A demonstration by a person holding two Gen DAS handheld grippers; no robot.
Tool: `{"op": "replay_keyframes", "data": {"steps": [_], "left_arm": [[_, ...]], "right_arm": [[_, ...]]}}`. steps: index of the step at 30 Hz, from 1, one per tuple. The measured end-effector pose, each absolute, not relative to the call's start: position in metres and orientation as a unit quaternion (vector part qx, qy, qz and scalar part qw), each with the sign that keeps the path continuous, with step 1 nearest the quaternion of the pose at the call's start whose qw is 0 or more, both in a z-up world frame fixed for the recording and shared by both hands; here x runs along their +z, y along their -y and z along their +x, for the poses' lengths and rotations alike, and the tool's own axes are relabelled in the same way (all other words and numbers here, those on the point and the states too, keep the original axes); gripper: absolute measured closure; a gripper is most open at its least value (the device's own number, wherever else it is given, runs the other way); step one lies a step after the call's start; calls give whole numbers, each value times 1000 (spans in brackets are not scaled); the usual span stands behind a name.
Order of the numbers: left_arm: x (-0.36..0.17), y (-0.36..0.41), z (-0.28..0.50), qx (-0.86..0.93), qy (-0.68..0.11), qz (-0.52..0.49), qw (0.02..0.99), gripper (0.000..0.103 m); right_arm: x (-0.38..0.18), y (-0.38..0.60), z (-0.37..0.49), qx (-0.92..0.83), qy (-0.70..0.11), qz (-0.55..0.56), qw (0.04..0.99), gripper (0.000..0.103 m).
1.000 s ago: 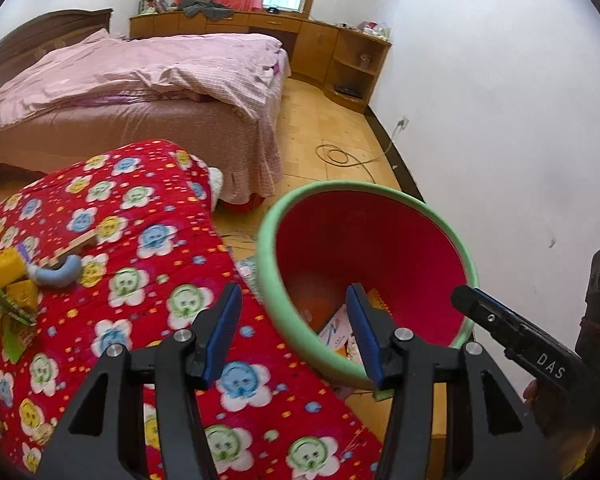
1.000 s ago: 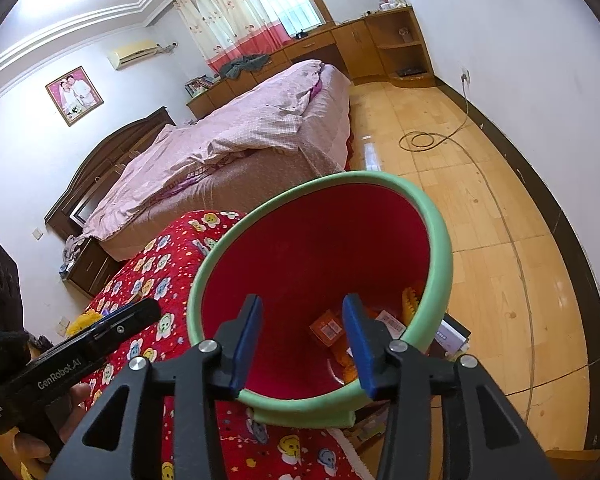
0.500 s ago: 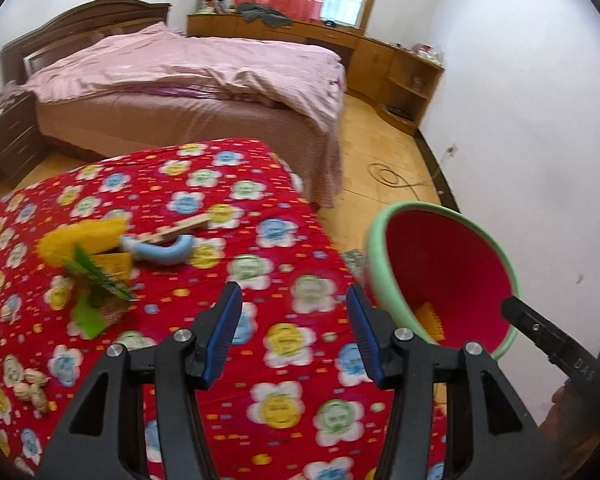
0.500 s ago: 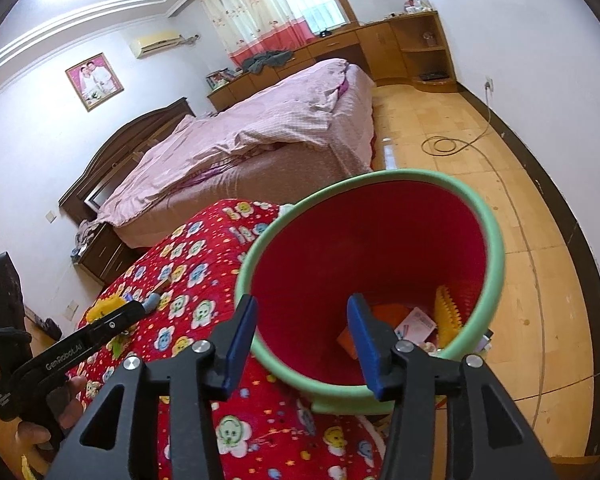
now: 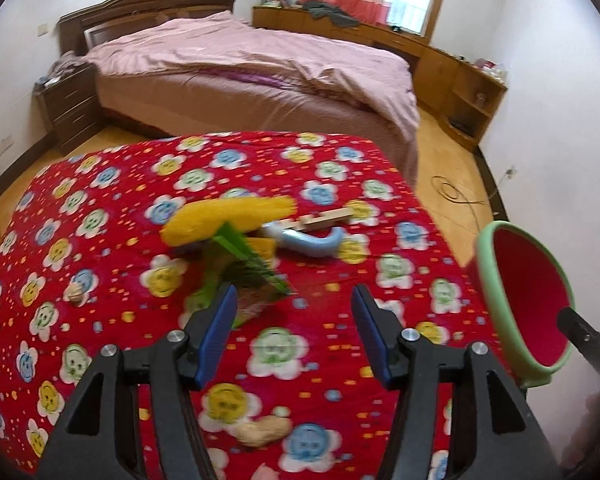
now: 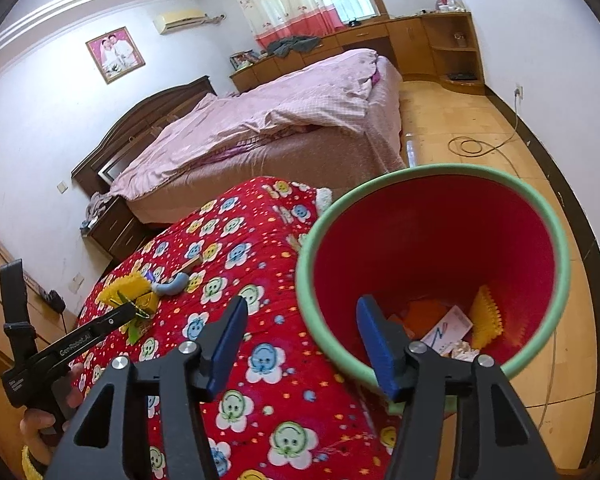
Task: Collect trash
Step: 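Grasp the green snack packet on the bedspread with the left tool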
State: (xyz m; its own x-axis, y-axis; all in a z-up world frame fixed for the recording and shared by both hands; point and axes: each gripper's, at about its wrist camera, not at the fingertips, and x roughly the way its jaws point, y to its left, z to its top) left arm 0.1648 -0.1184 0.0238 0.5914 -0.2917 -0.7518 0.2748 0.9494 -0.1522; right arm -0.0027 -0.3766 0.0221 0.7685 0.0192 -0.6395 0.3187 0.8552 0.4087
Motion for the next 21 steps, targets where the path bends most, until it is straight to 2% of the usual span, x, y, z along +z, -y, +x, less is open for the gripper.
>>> {"op": "replay_keyframes", "data": {"steps": [1,3,8,11,21], "left_arm": [[21,116,167,-156,-426,-10,891,34],[15,112,172,-154,-432,-2,889,29],[0,110,184,-144,-437,25,888,27],[-6,110,190,-145,-433,31,889,19],[-25,110,211,-140,-449,37,882,19]], "right_arm": [[22,374,0,-81,-332,254,905,43],[20,368,7,-77,-337,252,904,43],[16,359,20,-70,-348,247,902,42],[14,354,26,-66,-354,243,901,42],[8,348,39,-60,-367,236,898,42]]}}
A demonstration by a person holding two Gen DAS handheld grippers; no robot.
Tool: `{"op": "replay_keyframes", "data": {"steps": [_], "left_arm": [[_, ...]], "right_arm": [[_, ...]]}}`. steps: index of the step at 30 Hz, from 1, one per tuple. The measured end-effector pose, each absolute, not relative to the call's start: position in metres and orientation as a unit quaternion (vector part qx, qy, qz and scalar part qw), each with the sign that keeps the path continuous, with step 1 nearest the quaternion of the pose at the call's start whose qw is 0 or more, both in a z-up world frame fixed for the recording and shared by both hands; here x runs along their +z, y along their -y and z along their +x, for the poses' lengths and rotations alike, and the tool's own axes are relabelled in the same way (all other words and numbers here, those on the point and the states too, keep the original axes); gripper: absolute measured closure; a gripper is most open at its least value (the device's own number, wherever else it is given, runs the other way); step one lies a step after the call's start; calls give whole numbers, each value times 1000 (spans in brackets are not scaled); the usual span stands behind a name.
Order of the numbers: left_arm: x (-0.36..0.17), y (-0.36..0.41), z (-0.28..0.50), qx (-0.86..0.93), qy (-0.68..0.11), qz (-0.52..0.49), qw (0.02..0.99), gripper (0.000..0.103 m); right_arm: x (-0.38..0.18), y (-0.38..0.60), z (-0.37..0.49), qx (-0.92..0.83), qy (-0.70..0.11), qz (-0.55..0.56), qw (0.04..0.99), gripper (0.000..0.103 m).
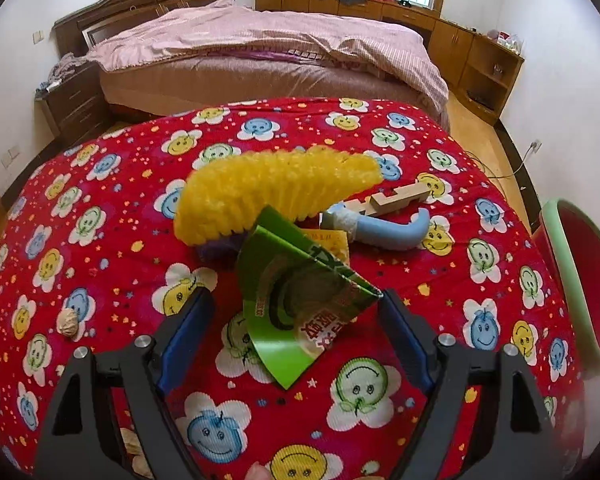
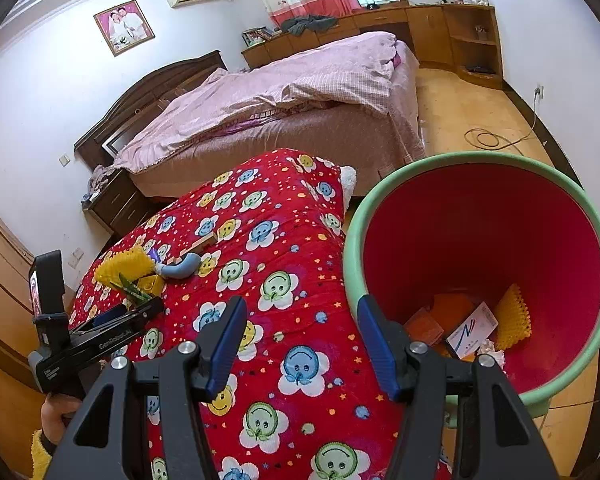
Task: Collect trash
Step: 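Grasp the green snack packet on the bedspread with the left tool, then grasp the yellow foam mesh with the right tool while the left tool holds the packet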
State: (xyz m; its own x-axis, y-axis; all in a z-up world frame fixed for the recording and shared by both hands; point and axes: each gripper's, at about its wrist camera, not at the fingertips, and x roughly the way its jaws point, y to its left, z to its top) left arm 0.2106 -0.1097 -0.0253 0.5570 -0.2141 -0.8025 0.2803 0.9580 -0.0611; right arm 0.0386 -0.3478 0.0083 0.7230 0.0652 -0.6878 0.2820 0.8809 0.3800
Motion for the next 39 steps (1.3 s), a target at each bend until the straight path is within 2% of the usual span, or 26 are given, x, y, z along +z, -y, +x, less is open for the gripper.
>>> {"op": "replay_keyframes", "data": {"steps": [2,5,25,39], "left_arm": [[-27,108,211,-140,-451,30,881,24],[-25,106,209,-138,-447,27,884,37],[17,48,179,-122,-420,-28,899,37],[9,-12,182,-48,-426,-43,903,37]], "right_arm": [[7,347,41,-58,-369,235,897,42],[6,344,44,-56,-372,234,897,42],[12,306,75,-9,-380,217,899,42],[8,235,131,59,-406,195,891,42]]}}
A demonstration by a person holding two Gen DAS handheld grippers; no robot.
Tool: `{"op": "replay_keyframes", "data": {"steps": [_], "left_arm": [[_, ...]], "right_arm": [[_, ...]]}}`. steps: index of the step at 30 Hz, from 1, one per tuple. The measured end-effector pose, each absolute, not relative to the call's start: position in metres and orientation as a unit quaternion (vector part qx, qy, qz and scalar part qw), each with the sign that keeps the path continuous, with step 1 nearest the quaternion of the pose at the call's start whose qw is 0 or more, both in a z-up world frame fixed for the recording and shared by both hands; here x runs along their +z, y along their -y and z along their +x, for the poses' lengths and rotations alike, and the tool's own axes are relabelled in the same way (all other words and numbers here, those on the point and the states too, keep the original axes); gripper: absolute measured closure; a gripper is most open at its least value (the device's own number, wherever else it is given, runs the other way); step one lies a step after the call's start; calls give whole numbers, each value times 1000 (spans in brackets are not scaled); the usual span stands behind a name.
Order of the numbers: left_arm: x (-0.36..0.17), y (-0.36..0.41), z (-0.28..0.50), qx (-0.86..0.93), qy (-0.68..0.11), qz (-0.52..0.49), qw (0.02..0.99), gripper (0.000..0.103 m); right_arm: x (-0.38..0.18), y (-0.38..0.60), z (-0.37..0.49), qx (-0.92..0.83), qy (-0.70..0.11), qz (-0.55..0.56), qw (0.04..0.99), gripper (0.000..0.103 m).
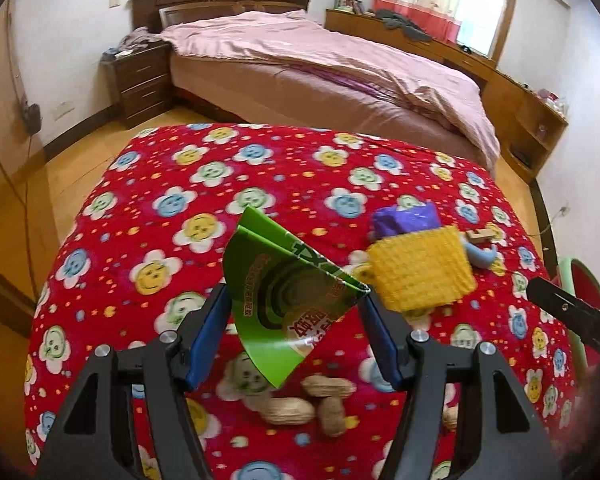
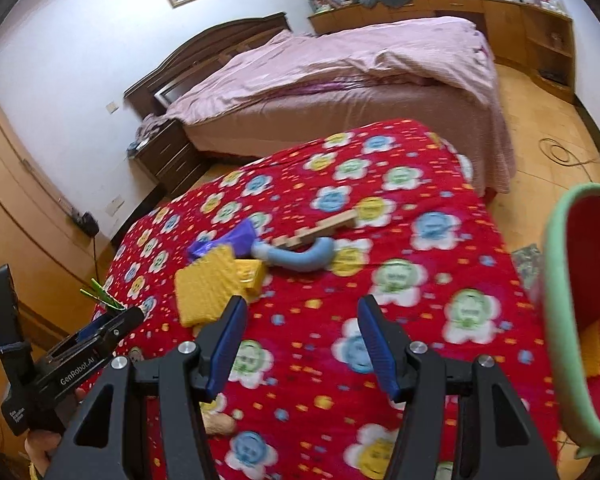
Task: Collect trash
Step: 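Grasp the yellow foam mesh with the right tool while the left tool holds the packet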
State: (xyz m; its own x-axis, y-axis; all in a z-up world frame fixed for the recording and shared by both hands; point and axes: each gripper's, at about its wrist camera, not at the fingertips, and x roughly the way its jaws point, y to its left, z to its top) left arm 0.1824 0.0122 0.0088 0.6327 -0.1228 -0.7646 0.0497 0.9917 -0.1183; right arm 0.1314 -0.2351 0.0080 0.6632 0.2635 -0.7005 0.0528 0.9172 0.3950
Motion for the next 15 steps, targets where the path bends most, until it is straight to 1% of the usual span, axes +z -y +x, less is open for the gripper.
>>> {"op": "replay_keyframes", "data": {"steps": [9,15], "left_arm": [[2,-35,180,-32,-434,-63,898,37],[3,-38,177,-33,-432,-68,899,37]], "right_arm": [[-4,193,162,94,-427,174,883,43],[-14,174,179,105,-439,159,878,58]]}}
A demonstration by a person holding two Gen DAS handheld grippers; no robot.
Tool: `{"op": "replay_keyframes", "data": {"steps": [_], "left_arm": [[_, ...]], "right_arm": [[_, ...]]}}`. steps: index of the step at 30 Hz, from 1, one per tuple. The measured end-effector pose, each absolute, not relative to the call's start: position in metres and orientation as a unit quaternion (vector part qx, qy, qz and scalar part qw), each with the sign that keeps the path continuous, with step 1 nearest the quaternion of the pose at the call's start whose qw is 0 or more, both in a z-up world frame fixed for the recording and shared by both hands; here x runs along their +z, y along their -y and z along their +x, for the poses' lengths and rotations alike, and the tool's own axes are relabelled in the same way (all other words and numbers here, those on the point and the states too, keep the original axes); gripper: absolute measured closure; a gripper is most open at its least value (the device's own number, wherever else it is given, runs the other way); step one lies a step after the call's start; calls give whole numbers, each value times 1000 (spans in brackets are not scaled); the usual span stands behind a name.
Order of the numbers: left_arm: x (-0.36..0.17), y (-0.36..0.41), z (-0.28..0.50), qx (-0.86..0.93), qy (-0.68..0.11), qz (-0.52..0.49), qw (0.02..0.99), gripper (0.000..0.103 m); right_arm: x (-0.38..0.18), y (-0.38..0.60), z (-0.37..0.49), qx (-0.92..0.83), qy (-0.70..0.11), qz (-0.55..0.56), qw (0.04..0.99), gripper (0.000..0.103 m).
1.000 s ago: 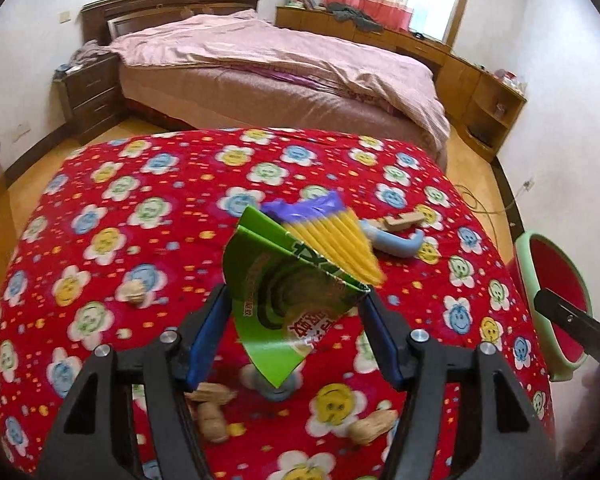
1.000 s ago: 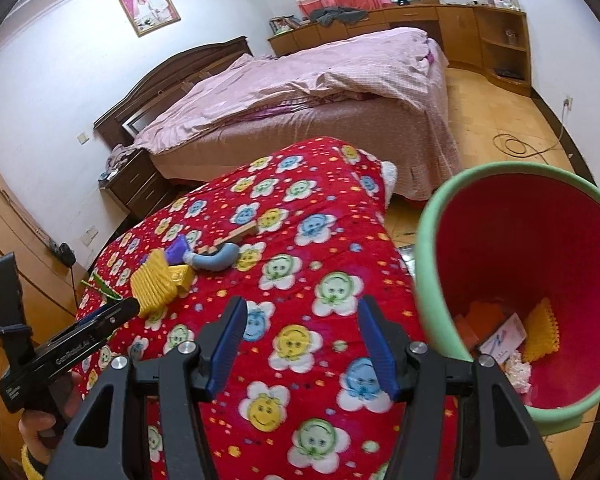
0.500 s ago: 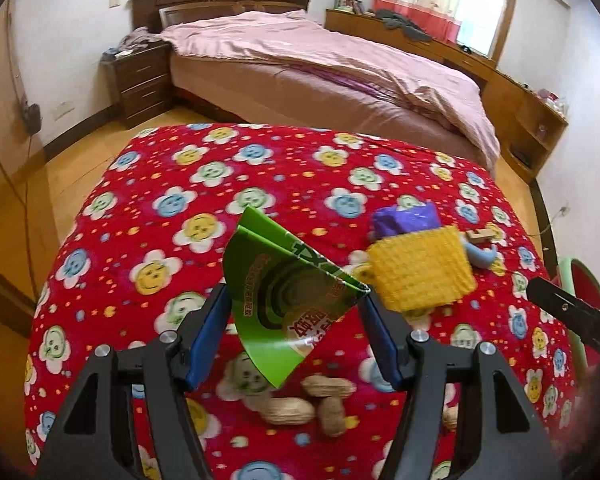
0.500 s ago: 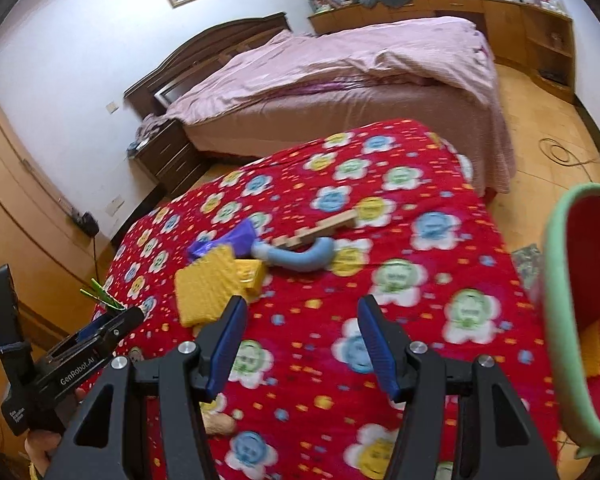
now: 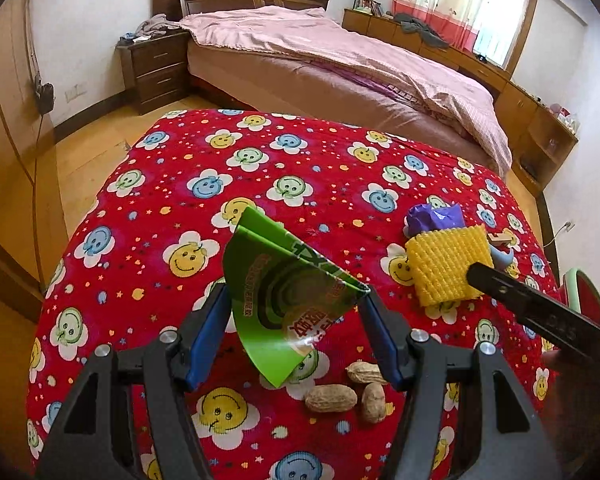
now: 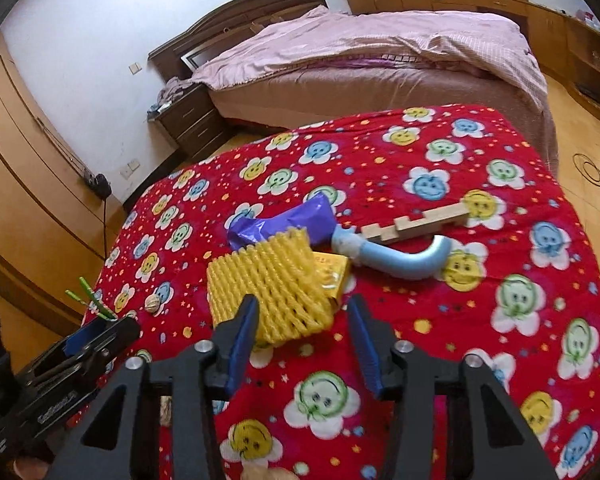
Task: Collect trash
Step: 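Grasp the yellow foam mesh with the right tool while the left tool holds the packet, then carry the green packet and yellow foam mesh over the bucket with both tools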
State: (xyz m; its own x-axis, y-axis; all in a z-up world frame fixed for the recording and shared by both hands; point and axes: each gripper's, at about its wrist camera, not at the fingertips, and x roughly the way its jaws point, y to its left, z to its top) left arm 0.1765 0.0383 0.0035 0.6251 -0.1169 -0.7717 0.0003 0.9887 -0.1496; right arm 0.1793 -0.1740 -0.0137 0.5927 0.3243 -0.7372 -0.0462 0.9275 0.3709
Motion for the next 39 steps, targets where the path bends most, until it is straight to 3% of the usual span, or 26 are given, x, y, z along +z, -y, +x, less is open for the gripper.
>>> {"op": "replay_keyframes", "data": {"steps": [5,7,39], "left_arm": [[5,-38,173,-36,-431,-68,899,37],[6,-37,172,-38,-430,-69,899,37],[48,53,112,-149,-407,-33,900,37]], "right_arm": [[-16,168,181,105,-440,148,879,89],[-15,167,178,106,-437,144,881,92],[55,254,30,37,-326,184,926,93]]}}
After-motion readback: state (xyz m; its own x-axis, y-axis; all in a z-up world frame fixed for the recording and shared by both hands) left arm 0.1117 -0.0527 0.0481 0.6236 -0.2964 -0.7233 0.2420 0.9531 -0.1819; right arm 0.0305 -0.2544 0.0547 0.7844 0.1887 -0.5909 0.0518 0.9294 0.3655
